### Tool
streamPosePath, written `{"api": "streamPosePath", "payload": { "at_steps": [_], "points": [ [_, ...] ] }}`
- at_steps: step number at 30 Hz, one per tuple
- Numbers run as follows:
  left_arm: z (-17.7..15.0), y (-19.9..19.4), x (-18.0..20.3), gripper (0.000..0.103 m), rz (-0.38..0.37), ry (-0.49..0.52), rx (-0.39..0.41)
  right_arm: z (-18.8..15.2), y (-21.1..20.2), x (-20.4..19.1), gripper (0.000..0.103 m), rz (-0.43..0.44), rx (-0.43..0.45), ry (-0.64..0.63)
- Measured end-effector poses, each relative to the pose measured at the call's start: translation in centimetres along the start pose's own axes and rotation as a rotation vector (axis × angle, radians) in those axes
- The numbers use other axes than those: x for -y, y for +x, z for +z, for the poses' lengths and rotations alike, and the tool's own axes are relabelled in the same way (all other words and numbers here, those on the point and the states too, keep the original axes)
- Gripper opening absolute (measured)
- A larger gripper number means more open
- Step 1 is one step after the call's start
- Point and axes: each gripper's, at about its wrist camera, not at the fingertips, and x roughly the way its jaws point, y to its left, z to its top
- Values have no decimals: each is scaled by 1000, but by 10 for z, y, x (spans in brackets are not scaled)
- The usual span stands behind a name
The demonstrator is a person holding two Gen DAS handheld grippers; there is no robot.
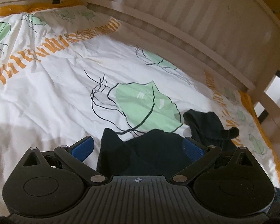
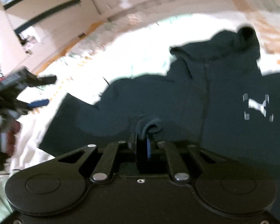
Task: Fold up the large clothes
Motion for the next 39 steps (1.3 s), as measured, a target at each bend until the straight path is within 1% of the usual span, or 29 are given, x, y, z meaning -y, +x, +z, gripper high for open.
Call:
{"api": "streamPosePath", "payload": {
  "at_steps": [3,6,8,11,14,18,22,24,25,26,27,28,30,35,37,39],
  "points": [
    [1,-1,-2,103,8,-6,9,24,-32,5,17,-36,82,0],
    [0,2,-1,103,14,2,1,40,-57,27,17,-148,131,18],
    [-2,6,2,103,20,19,-11,44,-63,47,17,-226,121,47],
    [-9,15,10,103,38,69,-43,38,-57,78,17,-294,59,119],
    [-20,27,17,103,56,127,-84,23,-48,92,17,-325,20,151],
    [-36,43,24,103,44,183,-159,11,-46,98,17,-327,10,180],
    [-52,57,23,103,85,223,-214,8,-51,104,19,-329,6,189],
    [-58,65,20,103,127,239,-233,4,-49,106,22,-341,-5,180],
    [-61,69,18,103,144,246,-242,1,-47,106,26,-354,-12,167],
    [-65,72,15,103,151,251,-250,-2,-44,107,34,-370,-17,154],
    [-68,75,12,103,146,248,-251,-6,-42,107,38,-390,-20,141],
    [-69,75,12,103,145,248,-245,-9,-41,108,45,-405,-22,129],
    [-71,74,14,103,152,265,-238,-16,-39,109,46,-427,-18,100],
    [-72,74,12,103,147,260,-231,-32,-40,109,52,-436,50,27],
    [-71,75,13,103,149,261,-229,-31,-41,108,54,-443,63,20],
    [-71,76,14,103,151,264,-229,-24,-42,105,59,-486,84,-7]
  ]
}}
